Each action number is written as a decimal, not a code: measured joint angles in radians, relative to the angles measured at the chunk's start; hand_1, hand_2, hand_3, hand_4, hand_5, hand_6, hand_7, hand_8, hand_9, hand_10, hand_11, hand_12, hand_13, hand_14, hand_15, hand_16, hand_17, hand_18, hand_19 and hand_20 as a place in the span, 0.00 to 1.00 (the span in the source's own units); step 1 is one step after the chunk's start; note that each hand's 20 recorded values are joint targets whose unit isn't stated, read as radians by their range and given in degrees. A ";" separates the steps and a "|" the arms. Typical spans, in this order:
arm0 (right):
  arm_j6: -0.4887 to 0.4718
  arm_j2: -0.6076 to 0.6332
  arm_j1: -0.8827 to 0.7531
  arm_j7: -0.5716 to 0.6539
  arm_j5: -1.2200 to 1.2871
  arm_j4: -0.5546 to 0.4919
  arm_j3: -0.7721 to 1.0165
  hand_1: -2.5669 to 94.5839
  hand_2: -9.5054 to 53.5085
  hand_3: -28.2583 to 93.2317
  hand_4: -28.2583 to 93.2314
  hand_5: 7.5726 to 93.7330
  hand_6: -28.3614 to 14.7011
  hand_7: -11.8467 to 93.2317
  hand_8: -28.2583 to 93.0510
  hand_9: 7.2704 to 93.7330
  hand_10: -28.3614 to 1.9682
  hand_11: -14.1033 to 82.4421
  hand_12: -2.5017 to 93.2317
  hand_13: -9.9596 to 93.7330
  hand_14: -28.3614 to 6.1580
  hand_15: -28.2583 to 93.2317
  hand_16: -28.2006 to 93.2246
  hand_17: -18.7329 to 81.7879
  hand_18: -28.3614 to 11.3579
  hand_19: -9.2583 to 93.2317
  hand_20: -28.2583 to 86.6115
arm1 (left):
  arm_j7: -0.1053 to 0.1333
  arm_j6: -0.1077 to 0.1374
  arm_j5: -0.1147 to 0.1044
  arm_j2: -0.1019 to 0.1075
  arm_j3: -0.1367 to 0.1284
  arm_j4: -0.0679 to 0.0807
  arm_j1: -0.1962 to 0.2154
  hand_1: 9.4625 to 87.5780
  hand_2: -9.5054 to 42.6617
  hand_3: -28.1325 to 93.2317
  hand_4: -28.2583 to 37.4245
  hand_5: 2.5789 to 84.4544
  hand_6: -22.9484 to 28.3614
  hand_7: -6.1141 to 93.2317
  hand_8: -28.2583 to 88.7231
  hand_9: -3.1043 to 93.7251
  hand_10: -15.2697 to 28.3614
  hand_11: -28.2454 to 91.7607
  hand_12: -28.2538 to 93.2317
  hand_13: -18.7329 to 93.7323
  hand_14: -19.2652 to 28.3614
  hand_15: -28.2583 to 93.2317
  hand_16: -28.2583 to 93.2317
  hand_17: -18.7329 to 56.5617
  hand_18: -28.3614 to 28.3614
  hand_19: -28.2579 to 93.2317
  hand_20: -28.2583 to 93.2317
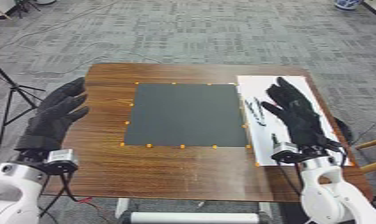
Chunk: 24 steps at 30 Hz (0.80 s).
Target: Arrange flowers
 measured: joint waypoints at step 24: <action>0.195 0.482 0.023 0.896 -1.101 -0.169 -0.180 0.43 0.00 0.65 0.00 0.71 0.69 0.67 0.08 0.73 0.56 0.78 0.50 0.72 0.49 0.90 0.53 0.51 0.17 0.93 0.67 | 0.010 0.018 0.008 0.018 -0.028 -0.008 0.008 0.24 0.01 0.80 0.04 0.22 0.49 0.28 0.16 0.16 0.54 0.40 0.40 0.21 0.64 0.54 0.20 0.10 0.80 0.55 0.30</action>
